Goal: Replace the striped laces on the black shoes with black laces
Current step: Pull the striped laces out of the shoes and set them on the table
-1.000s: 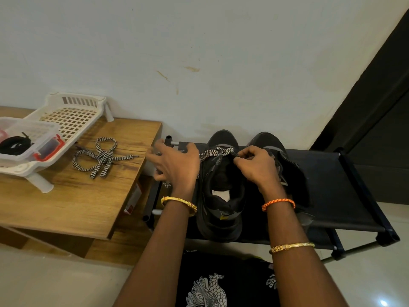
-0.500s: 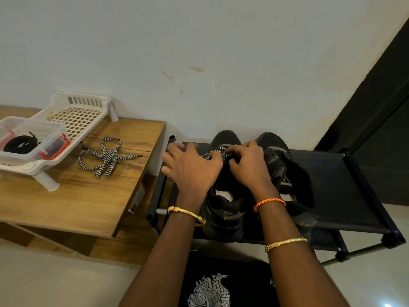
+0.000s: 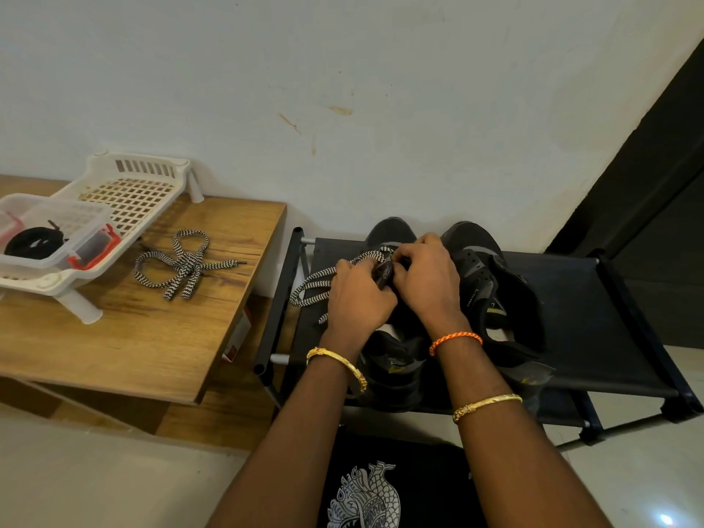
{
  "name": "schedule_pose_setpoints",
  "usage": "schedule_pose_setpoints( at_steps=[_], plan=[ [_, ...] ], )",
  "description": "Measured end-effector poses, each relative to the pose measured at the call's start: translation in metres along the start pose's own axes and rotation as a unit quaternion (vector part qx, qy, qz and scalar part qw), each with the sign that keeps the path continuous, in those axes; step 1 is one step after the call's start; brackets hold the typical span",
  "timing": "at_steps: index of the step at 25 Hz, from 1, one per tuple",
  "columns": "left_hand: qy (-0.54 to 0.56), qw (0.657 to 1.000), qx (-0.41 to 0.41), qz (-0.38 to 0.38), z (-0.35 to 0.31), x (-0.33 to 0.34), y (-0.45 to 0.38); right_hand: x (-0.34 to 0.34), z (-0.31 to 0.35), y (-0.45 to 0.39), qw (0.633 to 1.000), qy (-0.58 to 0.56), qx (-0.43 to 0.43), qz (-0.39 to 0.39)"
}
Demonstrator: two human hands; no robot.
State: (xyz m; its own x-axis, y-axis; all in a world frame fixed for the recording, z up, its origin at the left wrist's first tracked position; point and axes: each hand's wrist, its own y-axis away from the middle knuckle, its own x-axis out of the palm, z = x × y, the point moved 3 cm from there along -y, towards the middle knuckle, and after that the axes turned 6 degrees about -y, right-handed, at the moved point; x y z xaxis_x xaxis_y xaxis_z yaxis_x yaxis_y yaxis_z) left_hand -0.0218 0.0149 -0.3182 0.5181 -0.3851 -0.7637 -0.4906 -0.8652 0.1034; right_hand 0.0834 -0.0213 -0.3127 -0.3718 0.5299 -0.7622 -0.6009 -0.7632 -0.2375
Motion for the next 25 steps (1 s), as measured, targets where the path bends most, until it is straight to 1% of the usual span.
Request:
schedule_pose_setpoints(
  at_steps=[3,5,6,7,8,9,10,11,12,13,14,15,16,17,18,19,20,21,22,23,25],
  plan=[
    [-0.004,0.999,-0.005,-0.032,-0.003,0.003,0.002,-0.001,-0.003,0.001,0.998,-0.045,0.029,-0.030],
    [-0.002,0.999,-0.006,-0.039,-0.002,0.004,0.002,-0.003,-0.008,-0.001,0.988,-0.107,0.089,-0.065],
    [0.001,0.999,-0.005,-0.043,-0.001,0.004,0.002,-0.006,-0.013,-0.003,0.974,-0.154,0.140,-0.090],
    [0.006,0.999,-0.008,-0.047,-0.001,0.004,0.002,-0.008,-0.020,-0.006,0.945,-0.228,0.206,-0.114],
    [0.015,0.999,-0.013,-0.051,0.000,0.004,0.003,-0.009,-0.025,-0.009,0.896,-0.325,0.276,-0.127],
    [0.023,0.998,-0.019,-0.053,0.001,0.003,0.003,-0.008,-0.029,-0.011,0.834,-0.418,0.337,-0.127],
    [0.027,0.998,-0.025,-0.056,0.001,0.004,0.004,-0.006,-0.031,-0.010,0.779,-0.485,0.378,-0.123],
    [0.024,0.997,-0.031,-0.061,0.001,0.004,0.004,-0.004,-0.032,-0.009,0.749,-0.517,0.396,-0.120],
    [0.016,0.997,-0.036,-0.067,0.002,0.004,0.004,-0.002,-0.032,-0.009,0.744,-0.523,0.399,-0.117],
    [0.011,0.996,-0.037,-0.074,0.002,0.004,0.004,-0.002,-0.030,-0.008,0.757,-0.513,0.389,-0.114],
    [0.014,0.996,-0.035,-0.080,0.002,0.005,0.005,-0.005,-0.028,-0.007,0.789,-0.485,0.358,-0.115],
    [0.026,0.996,-0.032,-0.084,0.002,0.005,0.004,-0.010,-0.025,-0.007,0.842,-0.430,0.303,-0.118],
    [0.042,0.995,-0.026,-0.084,0.002,0.005,0.003,-0.016,-0.020,-0.008,0.900,-0.354,0.229,-0.116],
    [0.056,0.995,-0.017,-0.081,0.001,0.006,0.003,-0.020,-0.014,-0.008,0.944,-0.276,0.151,-0.102],
    [0.068,0.995,-0.010,-0.078,0.001,0.006,0.003,-0.020,-0.008,-0.008,0.973,-0.203,0.088,-0.073],
    [0.077,0.994,-0.007,-0.076,0.000,0.006,0.003,-0.016,-0.004,-0.007,0.990,-0.129,0.050,-0.030],
    [0.086,0.993,-0.009,-0.076,0.000,0.005,0.004,-0.009,-0.001,-0.004,0.997,-0.060,0.034,0.020],
    [0.092,0.993,-0.013,-0.075,0.000,0.004,0.004,-0.003,0.000,-0.001,0.997,-0.012,0.036,0.064],
    [0.097,0.992,-0.016,-0.076,0.001,0.004,0.004,0.002,-0.001,0.001,0.995,0.007,0.044,0.092],
    [0.101,0.992,-0.016,-0.077,0.001,0.004,0.004,0.004,-0.002,0.002,0.994,0.007,0.049,0.099],
    [0.097,0.992,-0.011,-0.084,0.000,0.005,0.005,0.004,-0.002,0.001,0.996,-0.016,0.045,0.077]
  ],
)
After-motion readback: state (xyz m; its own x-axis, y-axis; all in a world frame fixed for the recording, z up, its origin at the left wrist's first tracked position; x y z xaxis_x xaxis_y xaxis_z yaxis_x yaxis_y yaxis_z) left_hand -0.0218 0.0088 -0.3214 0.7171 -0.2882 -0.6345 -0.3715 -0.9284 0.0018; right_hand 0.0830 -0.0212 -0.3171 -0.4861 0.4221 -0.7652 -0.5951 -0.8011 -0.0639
